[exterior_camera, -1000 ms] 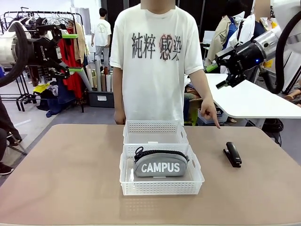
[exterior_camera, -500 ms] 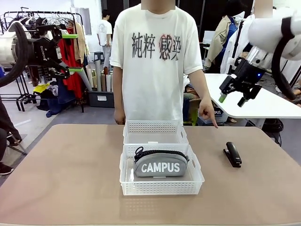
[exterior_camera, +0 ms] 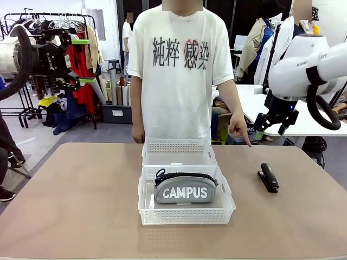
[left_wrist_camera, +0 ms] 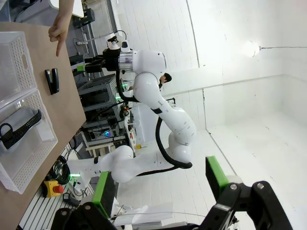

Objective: Distribute items into two baskets.
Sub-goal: Pick up the Stapler that the person points to.

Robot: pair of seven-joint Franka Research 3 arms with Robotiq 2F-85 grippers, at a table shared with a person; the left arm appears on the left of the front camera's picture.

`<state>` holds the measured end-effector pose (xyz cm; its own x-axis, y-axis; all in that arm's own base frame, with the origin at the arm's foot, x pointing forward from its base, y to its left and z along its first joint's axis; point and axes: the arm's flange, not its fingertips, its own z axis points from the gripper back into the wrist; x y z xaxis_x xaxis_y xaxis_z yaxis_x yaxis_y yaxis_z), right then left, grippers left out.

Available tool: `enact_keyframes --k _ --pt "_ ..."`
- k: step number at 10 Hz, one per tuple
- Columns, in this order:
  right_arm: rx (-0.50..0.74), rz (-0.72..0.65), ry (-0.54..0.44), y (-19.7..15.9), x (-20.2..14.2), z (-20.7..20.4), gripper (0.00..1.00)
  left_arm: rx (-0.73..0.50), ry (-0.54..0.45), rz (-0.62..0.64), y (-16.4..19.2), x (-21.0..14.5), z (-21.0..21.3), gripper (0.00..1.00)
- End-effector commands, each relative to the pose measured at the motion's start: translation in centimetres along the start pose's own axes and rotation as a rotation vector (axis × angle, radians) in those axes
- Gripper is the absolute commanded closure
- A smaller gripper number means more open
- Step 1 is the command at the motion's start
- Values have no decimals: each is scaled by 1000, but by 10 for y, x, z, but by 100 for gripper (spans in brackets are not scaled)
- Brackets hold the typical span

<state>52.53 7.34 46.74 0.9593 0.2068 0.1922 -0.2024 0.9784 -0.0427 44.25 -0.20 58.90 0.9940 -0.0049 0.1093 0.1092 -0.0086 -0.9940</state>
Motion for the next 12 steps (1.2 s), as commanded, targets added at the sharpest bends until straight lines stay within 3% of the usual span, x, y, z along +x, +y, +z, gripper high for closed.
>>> enact_keyframes --k 1,2,3,7,12 --pt "23 -51 -15 2 -8 -15 0 -5 3 -1 -1 -1 0 0" --pt "60 -86 -32 -2 -8 -21 0 -5 3 -1 -1 -1 0 0" --pt "6 -7 9 0 -4 -10 0 -5 3 -1 -1 -1 0 0" --pt "6 -7 9 0 -4 -10 0 -5 3 -1 -1 -1 0 0" --pt "-54 -76 52 -4 -15 -59 0 -5 3 -1 -1 -1 0 0"
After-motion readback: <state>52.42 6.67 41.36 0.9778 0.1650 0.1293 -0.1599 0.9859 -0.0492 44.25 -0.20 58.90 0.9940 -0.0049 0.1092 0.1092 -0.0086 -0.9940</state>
